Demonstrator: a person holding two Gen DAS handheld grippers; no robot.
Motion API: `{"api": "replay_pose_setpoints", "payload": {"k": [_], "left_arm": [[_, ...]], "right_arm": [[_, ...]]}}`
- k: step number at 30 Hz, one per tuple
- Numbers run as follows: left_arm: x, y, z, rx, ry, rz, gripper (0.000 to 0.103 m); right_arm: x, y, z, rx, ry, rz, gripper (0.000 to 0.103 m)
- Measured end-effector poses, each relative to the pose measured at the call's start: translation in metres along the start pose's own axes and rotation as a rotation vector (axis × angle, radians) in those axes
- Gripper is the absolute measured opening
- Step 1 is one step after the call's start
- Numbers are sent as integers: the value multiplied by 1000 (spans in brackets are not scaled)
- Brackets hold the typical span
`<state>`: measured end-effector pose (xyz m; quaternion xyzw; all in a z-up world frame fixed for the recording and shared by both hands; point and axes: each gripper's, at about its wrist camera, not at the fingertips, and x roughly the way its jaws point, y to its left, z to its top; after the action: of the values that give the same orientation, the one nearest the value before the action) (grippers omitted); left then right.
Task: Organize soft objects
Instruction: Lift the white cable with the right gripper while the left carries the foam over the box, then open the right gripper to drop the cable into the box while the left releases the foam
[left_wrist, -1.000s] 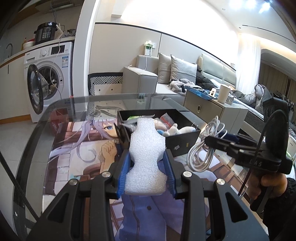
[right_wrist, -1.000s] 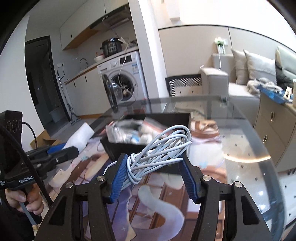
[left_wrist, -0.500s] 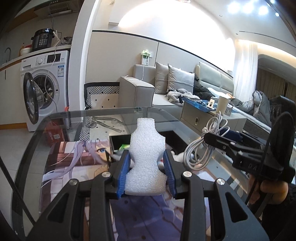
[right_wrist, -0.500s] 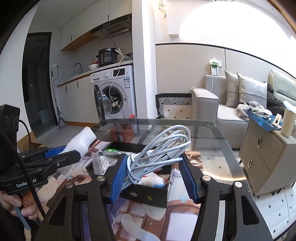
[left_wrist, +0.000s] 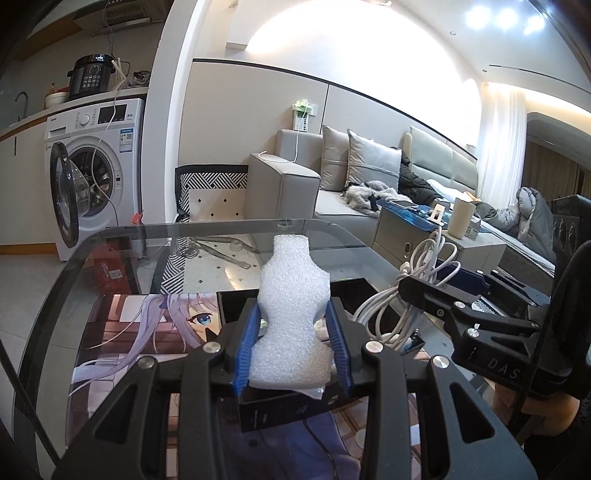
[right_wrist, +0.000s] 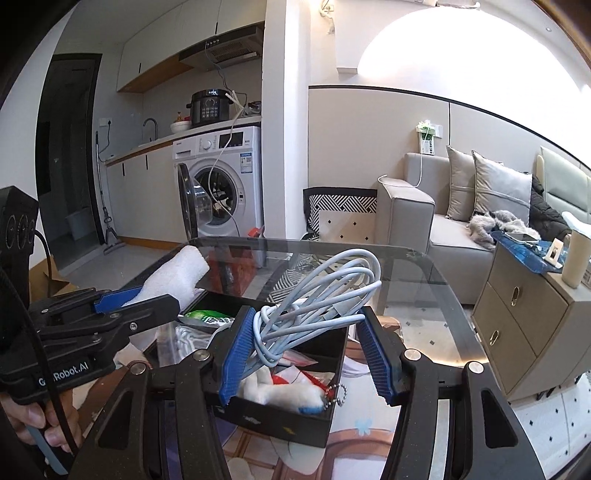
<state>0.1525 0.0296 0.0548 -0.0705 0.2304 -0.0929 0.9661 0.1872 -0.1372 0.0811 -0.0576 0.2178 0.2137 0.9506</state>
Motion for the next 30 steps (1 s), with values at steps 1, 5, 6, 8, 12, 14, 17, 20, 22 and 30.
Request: {"api": "replay_pose_setpoints", "payload": {"k": [1, 5, 6, 8, 12, 14, 17, 20, 22, 30], "left_arm": [[3, 0, 0, -1, 1, 3, 35], [13, 1, 2, -5, 12, 7, 35], [16, 1, 2, -6, 16, 7, 35], [20, 2, 3, -9, 24, 11, 35], [24, 5, 1, -14, 31, 11, 35], [25, 5, 1, -15, 35, 11, 35], [28, 8, 2, -20, 40, 14, 35], [30, 9, 2, -23, 44, 12, 35], [31, 9, 2, -22, 48, 12, 35], [36, 6, 1, -13, 56, 9, 35]], "right_arm": [[4, 1, 1, -5, 4, -1, 57], [18, 5, 0, -27, 23, 2, 57], [22, 6, 0, -35, 29, 3, 57], [31, 8, -1, -44, 45, 2, 57], [46, 8, -3, -59, 76, 4, 57], [52, 11, -4, -81, 88, 3, 57], [59, 15, -6, -107, 103, 3, 57], [66, 14, -8, -112, 126, 6, 57], [71, 12, -10, -108, 143, 9, 57], [80, 8, -15, -112, 190, 22, 57]]}}
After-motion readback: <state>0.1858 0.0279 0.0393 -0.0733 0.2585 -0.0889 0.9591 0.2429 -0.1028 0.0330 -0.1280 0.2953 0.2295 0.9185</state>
